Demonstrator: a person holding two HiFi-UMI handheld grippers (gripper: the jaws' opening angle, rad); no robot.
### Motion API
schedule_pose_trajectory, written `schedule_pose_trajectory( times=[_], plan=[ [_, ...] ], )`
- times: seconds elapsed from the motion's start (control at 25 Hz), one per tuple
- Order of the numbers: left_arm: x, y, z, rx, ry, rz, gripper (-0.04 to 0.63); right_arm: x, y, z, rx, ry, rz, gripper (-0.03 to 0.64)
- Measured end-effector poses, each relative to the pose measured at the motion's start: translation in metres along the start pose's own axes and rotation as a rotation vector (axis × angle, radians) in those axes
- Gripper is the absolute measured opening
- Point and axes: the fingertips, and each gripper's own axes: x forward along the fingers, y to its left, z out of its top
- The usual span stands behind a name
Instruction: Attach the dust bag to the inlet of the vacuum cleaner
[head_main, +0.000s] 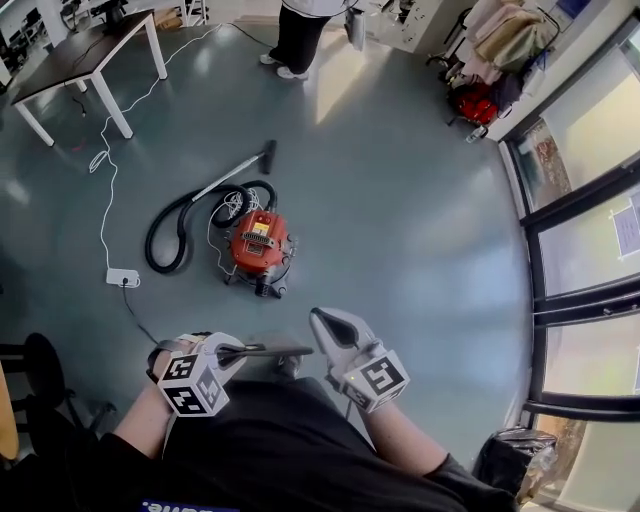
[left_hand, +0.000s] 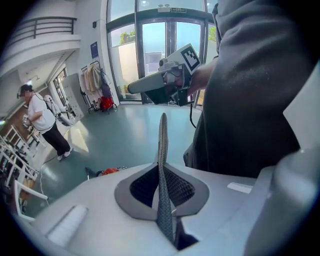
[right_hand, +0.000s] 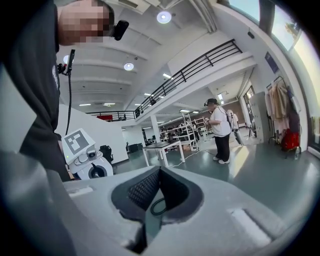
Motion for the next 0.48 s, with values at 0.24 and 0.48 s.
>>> schedule_pose_trajectory(
  times=[0.24, 0.48],
  plan=[
    [0.015, 0.021, 0.008, -0.027, 0.026, 0.036, 0.037, -0.001, -0.034, -0.006, 0.014, 0.014, 0.008, -0.006],
    [0.01, 0.044, 0.001, -0.03, 0.007, 0.025, 0.037, 0.011, -0.038, -0.014, 0.034, 0.04, -0.019, -0.006]
  ],
)
